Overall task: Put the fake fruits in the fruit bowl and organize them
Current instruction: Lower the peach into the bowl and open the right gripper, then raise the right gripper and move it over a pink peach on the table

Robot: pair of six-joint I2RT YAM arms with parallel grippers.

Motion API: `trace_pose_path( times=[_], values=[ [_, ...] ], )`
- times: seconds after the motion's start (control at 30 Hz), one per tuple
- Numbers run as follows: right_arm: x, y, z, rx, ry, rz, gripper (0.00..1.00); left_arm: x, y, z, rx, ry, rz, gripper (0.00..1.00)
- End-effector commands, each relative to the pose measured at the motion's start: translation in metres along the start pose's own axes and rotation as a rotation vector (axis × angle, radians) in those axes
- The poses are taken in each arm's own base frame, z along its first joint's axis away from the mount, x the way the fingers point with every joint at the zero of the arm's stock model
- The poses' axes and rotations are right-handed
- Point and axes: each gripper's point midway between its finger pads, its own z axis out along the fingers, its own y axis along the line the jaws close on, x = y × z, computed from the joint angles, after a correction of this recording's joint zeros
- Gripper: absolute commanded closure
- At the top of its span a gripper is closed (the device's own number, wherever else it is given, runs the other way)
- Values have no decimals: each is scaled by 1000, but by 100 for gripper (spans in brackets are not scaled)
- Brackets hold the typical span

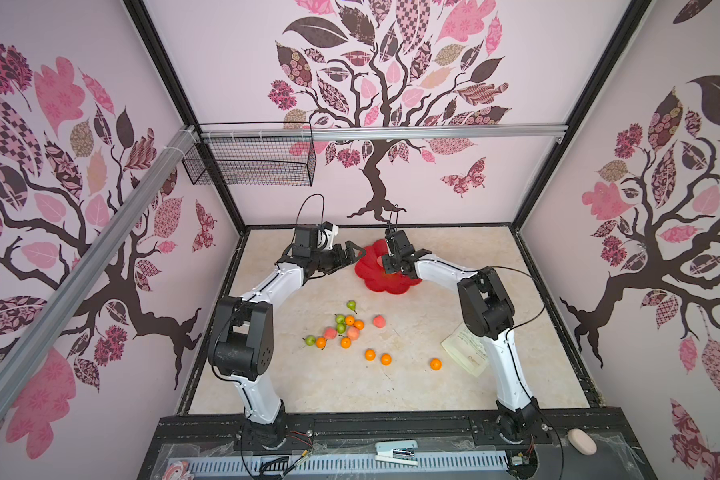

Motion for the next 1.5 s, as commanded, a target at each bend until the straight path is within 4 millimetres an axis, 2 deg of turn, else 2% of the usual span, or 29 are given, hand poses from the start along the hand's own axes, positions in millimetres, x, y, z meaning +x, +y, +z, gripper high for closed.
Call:
trace_pose_path(
  times=[0.0, 0.2, 0.37, 0.53, 0.67, 0.83, 0.87, 1.0, 1.23, 1.47],
  values=[
    [-48, -1, -56, -39, -125, 85, 65, -14, -35, -18, 46, -14, 137, 1],
    [-42, 2, -91, -56, -153, 129, 57, -10, -48, -33, 62, 3, 217, 2],
    [-28, 10, -119, -62, -133, 128, 56, -9, -58, -44, 75, -19, 273, 2],
    [6, 26, -147, -91, -92, 138, 54, -4, -64, -45, 84, -25, 276, 2],
    [37, 38, -162, -150, -26, 188, 48, 12, -74, -43, 50, -7, 308, 1],
    [78, 48, -166, -213, 57, 221, 48, 38, -66, -43, 14, 36, 218, 1],
    [86, 49, -166, -212, 76, 221, 45, 44, -62, -45, -1, 38, 200, 2],
    [119, 61, -162, -246, 236, 234, 45, 69, -46, -60, -71, 43, 166, 1],
    [133, 85, -163, -335, 296, 231, 43, 117, -30, -80, -113, 104, 138, 2],
    [148, 111, -151, -349, 372, 195, 40, 139, -9, -86, -93, 136, 79, 2]
  ],
)
